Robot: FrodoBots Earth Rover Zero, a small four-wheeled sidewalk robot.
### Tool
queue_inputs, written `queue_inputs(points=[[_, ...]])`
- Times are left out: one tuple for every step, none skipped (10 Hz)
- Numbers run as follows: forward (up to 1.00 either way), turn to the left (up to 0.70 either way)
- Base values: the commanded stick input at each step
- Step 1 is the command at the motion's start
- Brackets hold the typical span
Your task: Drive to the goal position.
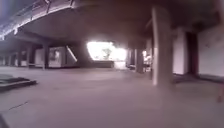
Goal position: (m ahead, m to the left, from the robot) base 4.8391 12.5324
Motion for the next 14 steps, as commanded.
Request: queue_inputs(points=[[0.85, 0.22], [0.85, 0.09], [0.85, 0.00], [0.85, 0.00], [0.85, 0.00], [0.85, 0.00], [0.85, 0.00], [0.85, 0.00], [0.85, 0.00], [0.85, 0.00], [0.85, 0.00], [0.85, 0.00], [0.85, 0.00], [0.85, 0.00]])
